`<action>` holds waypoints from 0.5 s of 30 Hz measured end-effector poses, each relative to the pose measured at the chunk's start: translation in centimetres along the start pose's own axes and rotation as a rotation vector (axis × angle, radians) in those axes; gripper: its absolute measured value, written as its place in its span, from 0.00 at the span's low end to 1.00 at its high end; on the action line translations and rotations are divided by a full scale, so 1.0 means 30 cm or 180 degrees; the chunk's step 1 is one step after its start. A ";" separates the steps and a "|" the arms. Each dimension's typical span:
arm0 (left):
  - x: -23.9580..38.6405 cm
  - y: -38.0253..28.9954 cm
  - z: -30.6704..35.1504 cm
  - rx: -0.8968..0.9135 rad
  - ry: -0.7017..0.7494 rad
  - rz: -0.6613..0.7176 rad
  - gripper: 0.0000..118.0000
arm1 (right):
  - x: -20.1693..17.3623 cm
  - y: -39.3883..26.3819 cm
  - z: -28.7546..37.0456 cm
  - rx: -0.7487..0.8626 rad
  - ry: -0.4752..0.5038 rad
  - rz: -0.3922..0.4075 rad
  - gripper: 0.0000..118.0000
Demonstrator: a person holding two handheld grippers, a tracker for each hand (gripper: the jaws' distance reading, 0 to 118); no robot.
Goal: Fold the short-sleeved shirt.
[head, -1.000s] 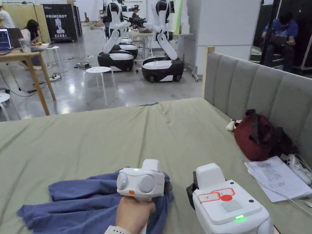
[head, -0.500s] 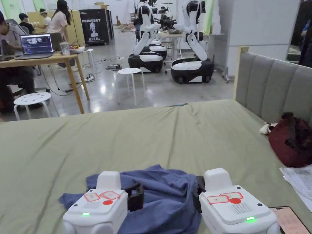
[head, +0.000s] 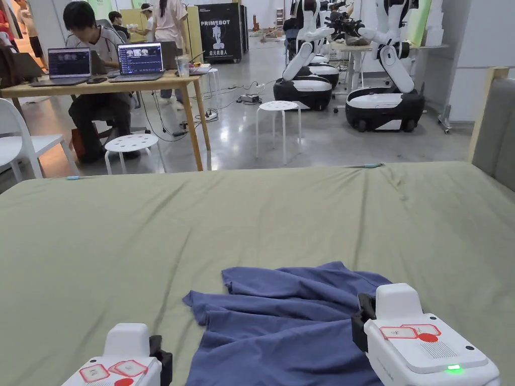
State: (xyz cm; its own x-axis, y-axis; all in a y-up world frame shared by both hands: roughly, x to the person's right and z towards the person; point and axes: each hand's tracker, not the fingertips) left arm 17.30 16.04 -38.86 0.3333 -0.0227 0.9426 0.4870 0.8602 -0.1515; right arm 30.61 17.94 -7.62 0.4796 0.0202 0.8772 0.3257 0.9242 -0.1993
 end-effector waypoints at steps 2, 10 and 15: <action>-0.022 0.066 -0.093 -0.0167 -0.0225 0.0122 0.00 | -0.007 0.007 -0.012 -0.0063 -0.0005 0.0056 0.00; -0.079 0.366 -0.662 -0.1449 -0.0565 0.0293 0.00 | 0.027 -0.002 -0.076 -0.0319 -0.0043 0.0092 0.00; -0.117 0.387 -0.903 -0.1569 -0.0333 0.0506 0.60 | 0.084 -0.026 -0.098 -0.0344 -0.0128 -0.0028 0.00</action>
State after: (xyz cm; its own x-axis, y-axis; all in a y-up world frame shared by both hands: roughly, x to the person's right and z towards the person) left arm 43.66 12.31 -51.97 0.3637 0.1612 0.9175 0.7673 0.5066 -0.3932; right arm 33.96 16.15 -6.52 0.4440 0.0294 0.8955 0.4167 0.8780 -0.2354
